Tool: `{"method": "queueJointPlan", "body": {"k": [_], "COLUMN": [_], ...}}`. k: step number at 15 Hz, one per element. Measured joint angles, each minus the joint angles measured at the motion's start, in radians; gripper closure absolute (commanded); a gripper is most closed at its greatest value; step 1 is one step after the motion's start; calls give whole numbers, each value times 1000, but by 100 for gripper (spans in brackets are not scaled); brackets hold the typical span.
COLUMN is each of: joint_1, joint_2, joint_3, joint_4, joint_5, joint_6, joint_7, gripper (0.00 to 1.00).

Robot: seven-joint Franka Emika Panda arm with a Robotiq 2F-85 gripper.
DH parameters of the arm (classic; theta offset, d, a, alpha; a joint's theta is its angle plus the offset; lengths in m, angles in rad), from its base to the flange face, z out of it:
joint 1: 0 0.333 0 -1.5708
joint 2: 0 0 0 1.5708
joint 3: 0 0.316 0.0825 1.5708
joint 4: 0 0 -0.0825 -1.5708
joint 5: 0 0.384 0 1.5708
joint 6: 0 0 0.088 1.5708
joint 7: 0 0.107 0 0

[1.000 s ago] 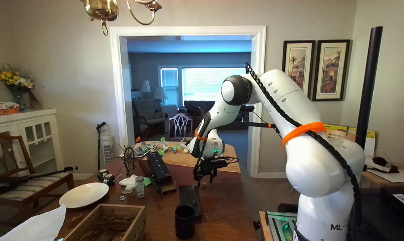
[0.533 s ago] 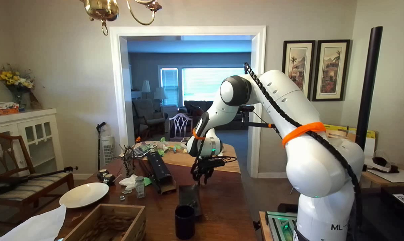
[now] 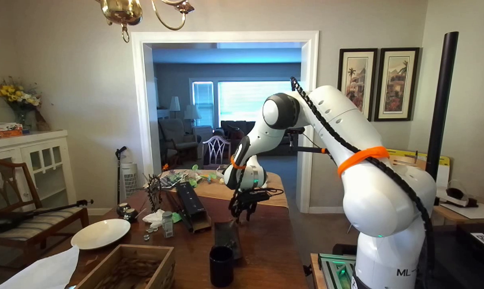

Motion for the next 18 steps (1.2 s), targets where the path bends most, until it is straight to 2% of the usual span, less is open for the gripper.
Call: {"method": "queueJointPlan", "body": {"k": [1,2,3,4,12,14,18], "joint_1": [0,-3,-10,-21,-94,-106,-131], "joint_2": [4,9,13,17,13,12,11], "joint_3": [-2,-6,-11,-16,-16,-17,-6], "joint_4": [0,0,0,0,2,3,3], "joint_5": [0,0,0,0,-2,-3,-3], "joint_6": [0,0,0,0,0,0,0], "joint_7": [0,-2,-9,-16,-51,-55,-64], "gripper": [9,31,36,36,98,94,94]}}
